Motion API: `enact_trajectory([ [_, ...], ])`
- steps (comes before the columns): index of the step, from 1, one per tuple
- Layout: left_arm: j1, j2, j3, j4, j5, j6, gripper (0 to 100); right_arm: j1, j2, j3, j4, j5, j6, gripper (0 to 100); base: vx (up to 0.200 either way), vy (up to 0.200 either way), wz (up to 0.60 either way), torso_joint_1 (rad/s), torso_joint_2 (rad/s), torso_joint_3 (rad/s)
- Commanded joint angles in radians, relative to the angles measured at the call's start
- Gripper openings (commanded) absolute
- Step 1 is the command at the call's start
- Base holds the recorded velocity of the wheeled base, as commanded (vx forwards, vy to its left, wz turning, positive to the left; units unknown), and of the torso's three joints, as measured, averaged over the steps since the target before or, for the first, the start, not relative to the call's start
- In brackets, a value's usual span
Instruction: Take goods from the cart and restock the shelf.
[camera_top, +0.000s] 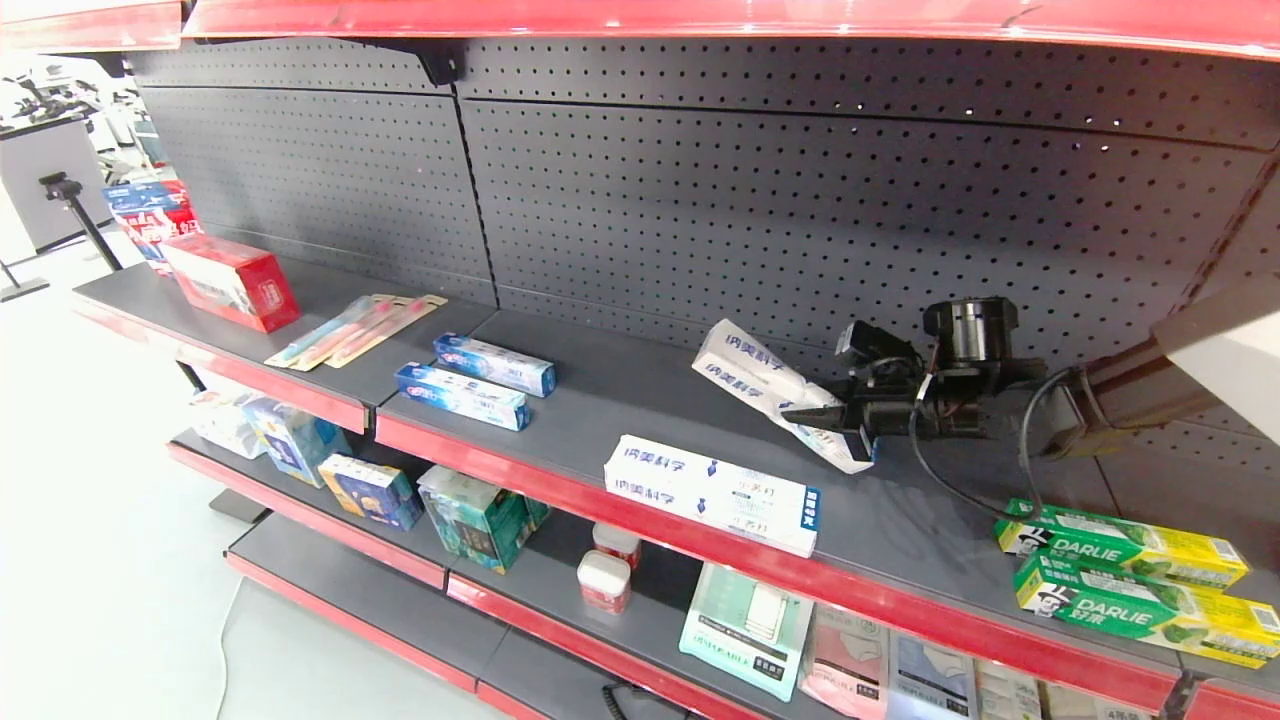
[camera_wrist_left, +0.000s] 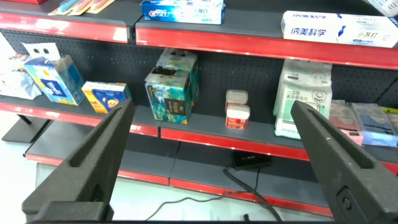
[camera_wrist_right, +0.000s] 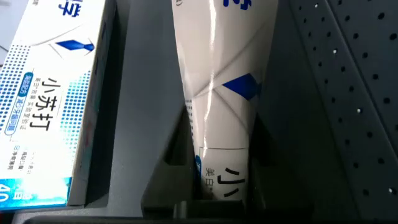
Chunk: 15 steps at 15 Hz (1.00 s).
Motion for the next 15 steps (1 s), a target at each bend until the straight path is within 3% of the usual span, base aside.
enact_trajectory([
  [1,0.0,0.002,0.0,0.0,0.001,0.0,100,-0.001,0.007,0.01,-0.001,0.004,-0.011,0,0.0,0.0,0.0,0.0,0.0,0.0],
  [6,0.0,0.002,0.0,0.0,0.001,0.0,100,-0.004,0.019,0.007,-0.001,0.013,-0.016,0,0.0,0.0,0.0,0.0,0.0,0.0],
  [7,0.0,0.002,0.0,0.0,0.001,0.0,100,-0.002,0.019,0.008,-0.001,0.017,-0.016,100,0.0,0.0,0.0,0.0,0.0,0.0],
  [15,0.0,0.002,0.0,-0.002,0.001,0.0,100,-0.033,-0.003,0.011,-0.001,0.02,-0.008,100,0.0,0.0,0.0,0.0,0.0,0.0],
])
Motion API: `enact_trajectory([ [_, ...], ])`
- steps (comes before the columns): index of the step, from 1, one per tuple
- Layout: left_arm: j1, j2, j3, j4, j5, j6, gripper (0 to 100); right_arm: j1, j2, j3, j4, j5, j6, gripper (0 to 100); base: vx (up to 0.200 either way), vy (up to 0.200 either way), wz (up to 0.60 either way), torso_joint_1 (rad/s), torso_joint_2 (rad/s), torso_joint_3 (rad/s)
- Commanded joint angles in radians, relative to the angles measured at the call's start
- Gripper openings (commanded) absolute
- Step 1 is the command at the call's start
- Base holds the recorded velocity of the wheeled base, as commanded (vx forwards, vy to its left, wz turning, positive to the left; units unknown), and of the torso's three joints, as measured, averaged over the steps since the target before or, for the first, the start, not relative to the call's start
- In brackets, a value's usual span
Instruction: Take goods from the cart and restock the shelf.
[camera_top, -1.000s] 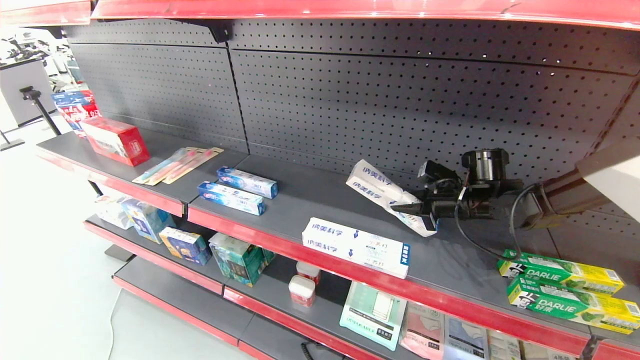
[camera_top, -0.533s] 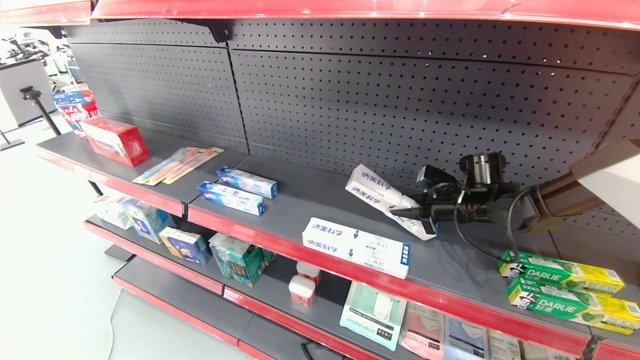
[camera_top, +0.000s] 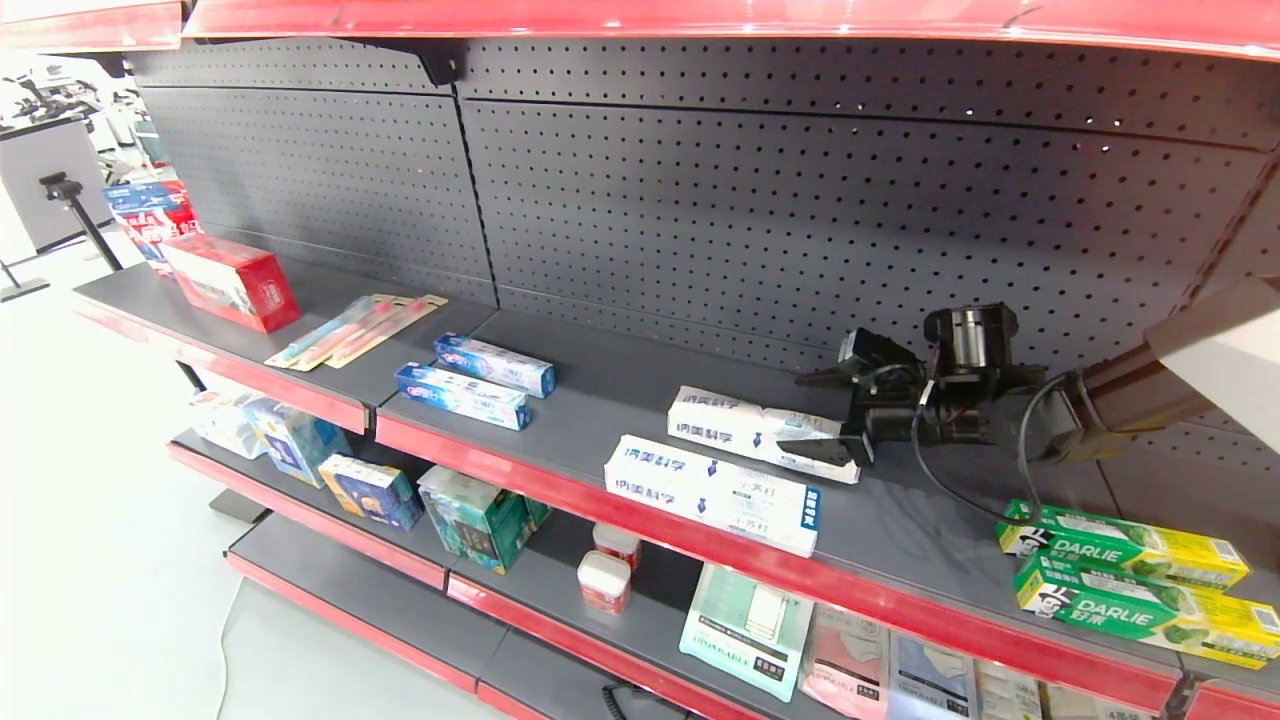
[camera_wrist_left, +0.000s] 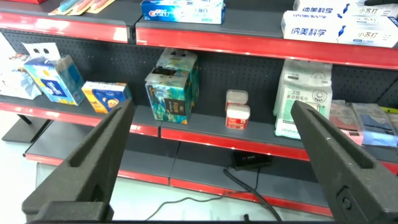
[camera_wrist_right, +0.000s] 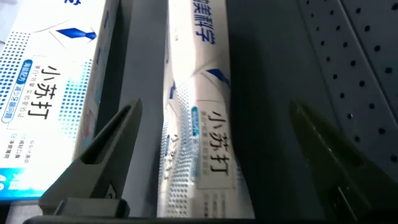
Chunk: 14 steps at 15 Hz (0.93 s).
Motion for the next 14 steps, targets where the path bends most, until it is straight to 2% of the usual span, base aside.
enact_trajectory([
  [1,0.0,0.002,0.0,0.0,0.001,0.0,100,-0.032,-0.048,0.016,0.007,-0.002,0.014,100,0.0,0.0,0.0,0.0,0.0,0.0],
  [5,0.0,0.002,0.0,0.0,0.001,0.0,100,-0.072,-0.167,0.127,0.007,-0.008,0.128,100,0.0,0.0,0.0,0.0,0.0,0.0],
  [6,0.0,0.002,0.0,0.0,0.001,0.0,100,-0.075,-0.183,0.145,0.003,-0.044,0.191,100,0.0,0.0,0.0,0.0,0.0,0.0],
  [10,0.0,0.002,0.0,0.0,0.001,0.0,100,-0.055,-0.192,0.156,0.001,-0.172,0.251,100,0.0,0.0,0.0,0.0,0.0,0.0],
  [12,0.0,0.002,0.0,0.0,0.001,0.0,100,-0.006,-0.192,0.158,-0.007,-0.271,0.337,100,0.0,0.0,0.0,0.0,0.0,0.0],
  [14,0.0,0.002,0.0,0.0,0.001,0.0,100,0.032,-0.186,0.162,-0.034,-0.317,0.395,100,0.0,0.0,0.0,0.0,0.0,0.0],
])
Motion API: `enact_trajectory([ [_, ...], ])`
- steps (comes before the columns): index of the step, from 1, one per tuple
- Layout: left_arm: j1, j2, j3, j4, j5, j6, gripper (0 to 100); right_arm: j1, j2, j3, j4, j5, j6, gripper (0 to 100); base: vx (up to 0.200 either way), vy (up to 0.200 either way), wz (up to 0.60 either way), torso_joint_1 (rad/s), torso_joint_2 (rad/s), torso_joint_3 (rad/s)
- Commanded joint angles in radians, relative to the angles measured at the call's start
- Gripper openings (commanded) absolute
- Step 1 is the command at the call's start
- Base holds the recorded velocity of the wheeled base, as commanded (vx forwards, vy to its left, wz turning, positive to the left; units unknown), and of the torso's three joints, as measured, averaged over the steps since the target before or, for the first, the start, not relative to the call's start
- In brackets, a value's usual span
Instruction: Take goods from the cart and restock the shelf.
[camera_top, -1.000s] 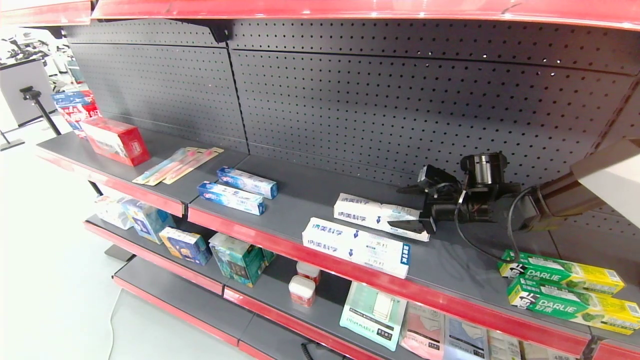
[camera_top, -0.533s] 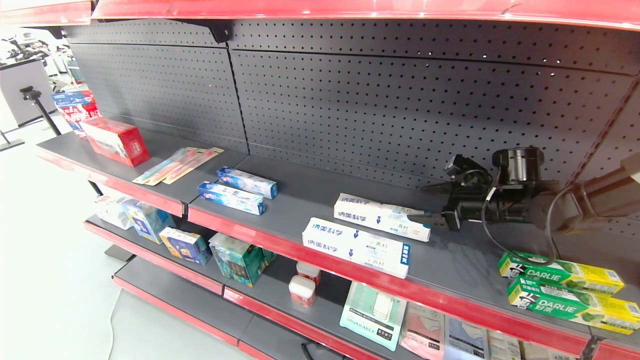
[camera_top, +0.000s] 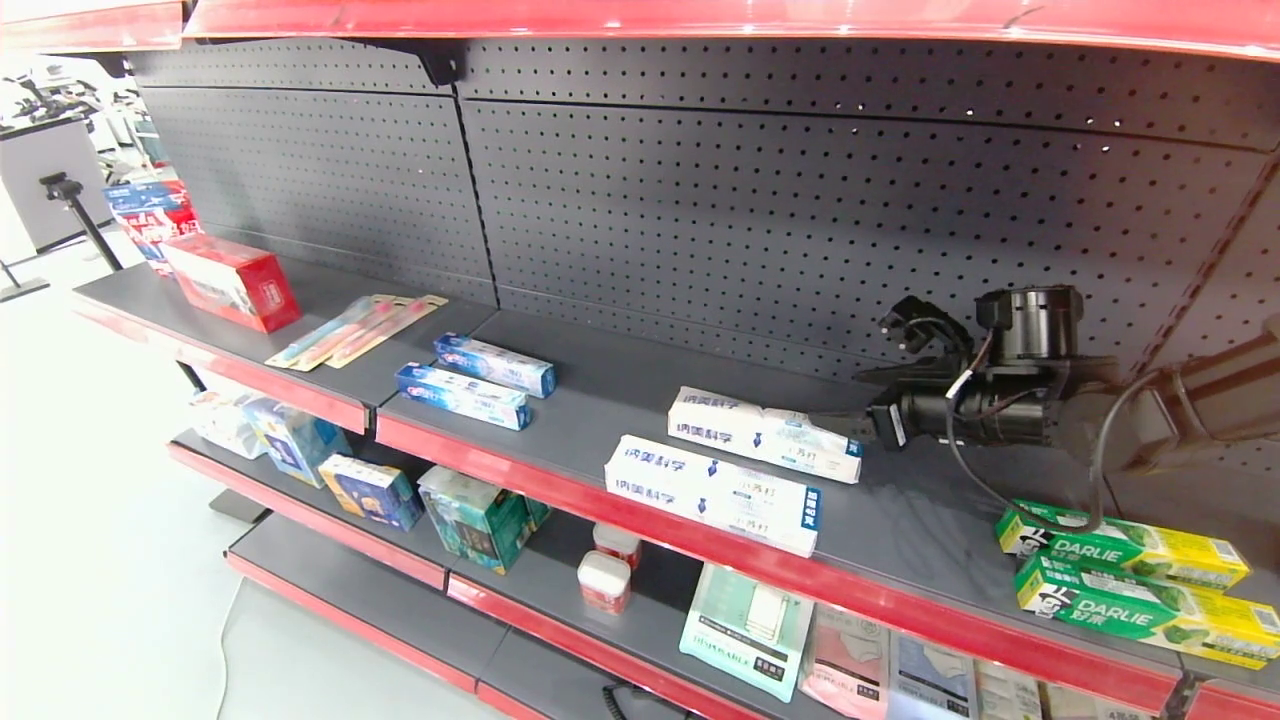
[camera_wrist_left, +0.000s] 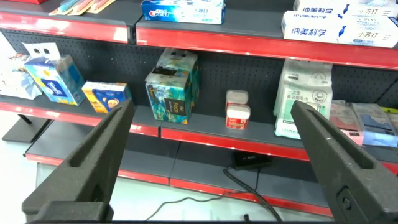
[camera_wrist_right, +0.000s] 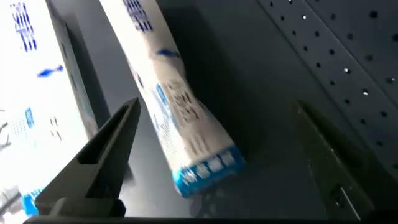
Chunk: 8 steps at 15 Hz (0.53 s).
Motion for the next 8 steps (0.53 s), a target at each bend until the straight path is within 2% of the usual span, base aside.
enact_trajectory([
  [1,0.0,0.002,0.0,0.0,0.0,0.0,100,0.031,0.009,0.007,-0.011,-0.027,0.008,100,0.0,0.0,0.0,0.0,0.0,0.0],
  [4,0.0,0.002,0.0,0.0,0.0,0.0,100,0.035,0.035,0.021,-0.012,-0.064,0.01,100,0.0,0.0,0.0,0.0,0.0,0.0],
  [6,0.0,0.002,0.0,0.0,0.0,0.0,100,0.034,0.061,0.02,-0.051,-0.151,0.031,100,0.0,0.0,0.0,0.0,0.0,0.0],
  [8,0.0,0.002,0.0,0.0,0.0,0.0,100,0.049,0.074,0.015,-0.12,-0.199,0.158,100,0.0,0.0,0.0,0.0,0.0,0.0],
])
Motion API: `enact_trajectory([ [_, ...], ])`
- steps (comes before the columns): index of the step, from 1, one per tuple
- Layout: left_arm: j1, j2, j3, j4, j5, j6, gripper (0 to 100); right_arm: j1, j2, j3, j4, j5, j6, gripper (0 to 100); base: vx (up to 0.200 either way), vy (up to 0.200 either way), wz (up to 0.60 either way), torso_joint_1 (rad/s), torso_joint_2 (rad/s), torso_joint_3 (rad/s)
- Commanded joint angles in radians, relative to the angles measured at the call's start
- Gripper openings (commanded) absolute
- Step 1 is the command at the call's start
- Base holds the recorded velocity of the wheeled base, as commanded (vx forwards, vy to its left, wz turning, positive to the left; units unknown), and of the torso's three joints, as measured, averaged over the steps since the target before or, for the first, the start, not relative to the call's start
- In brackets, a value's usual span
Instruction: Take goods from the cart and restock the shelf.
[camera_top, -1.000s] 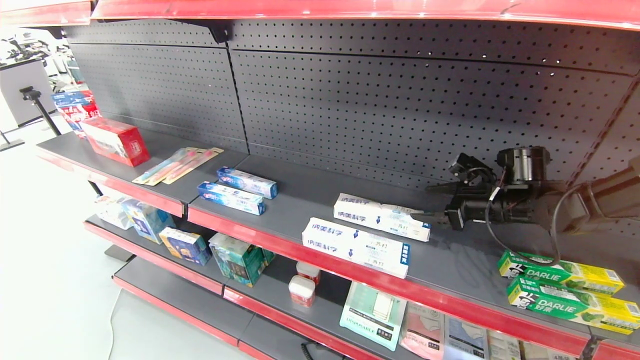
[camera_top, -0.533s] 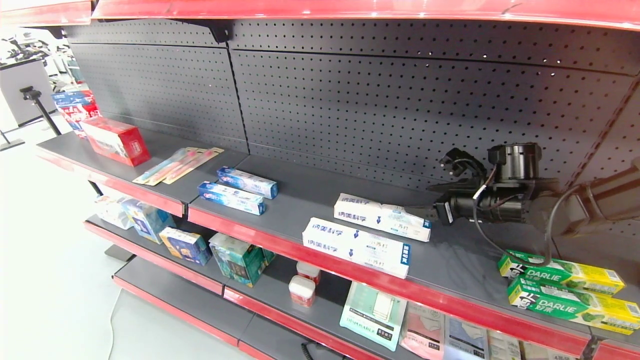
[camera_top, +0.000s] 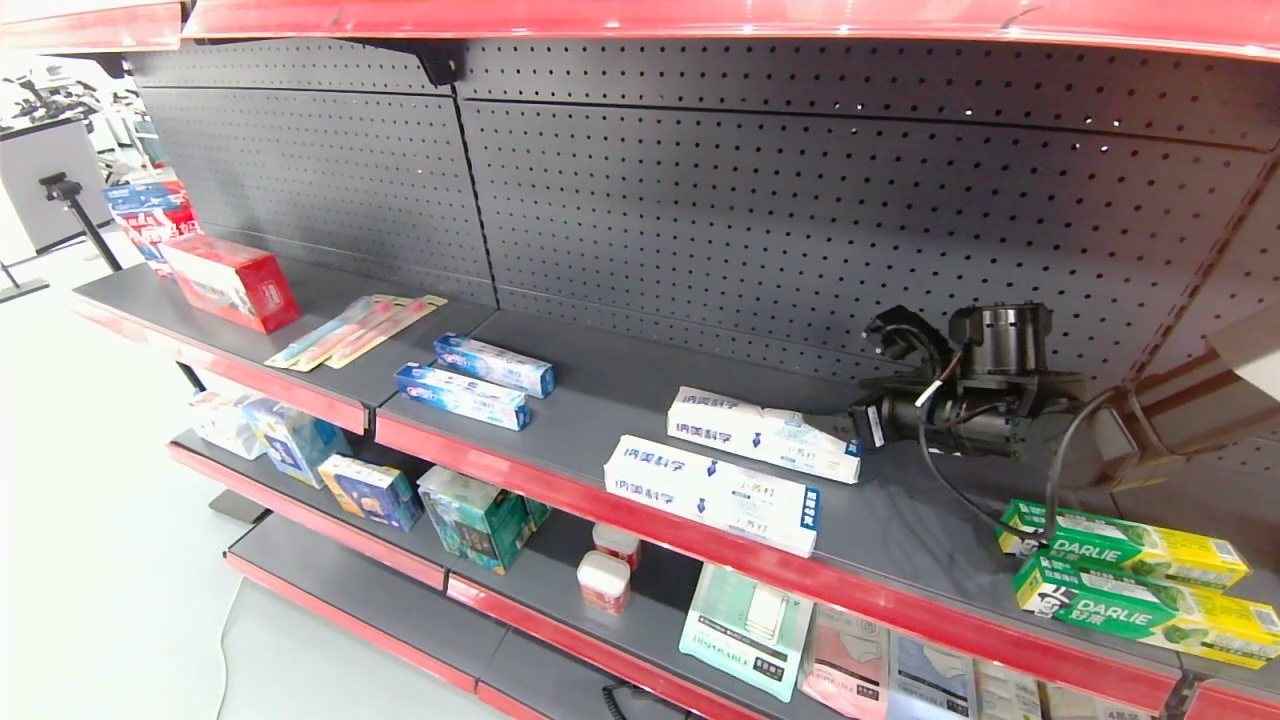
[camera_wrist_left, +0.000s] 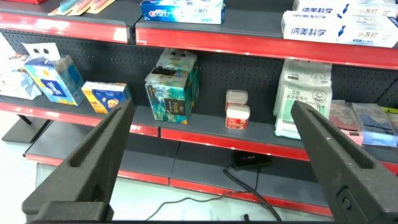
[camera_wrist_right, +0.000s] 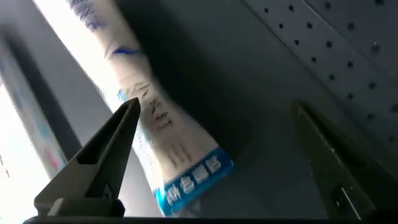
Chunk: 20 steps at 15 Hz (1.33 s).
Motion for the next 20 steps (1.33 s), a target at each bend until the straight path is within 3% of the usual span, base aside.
enact_trajectory([
  [1,0.0,0.002,0.0,0.0,0.001,0.0,100,0.018,0.019,-0.007,-0.018,-0.026,0.073,100,0.0,0.0,0.0,0.0,0.0,0.0],
  [20,0.0,0.002,0.0,0.0,0.001,0.0,100,0.042,0.035,0.019,-0.022,-0.07,0.093,100,0.0,0.0,0.0,0.0,0.0,0.0],
])
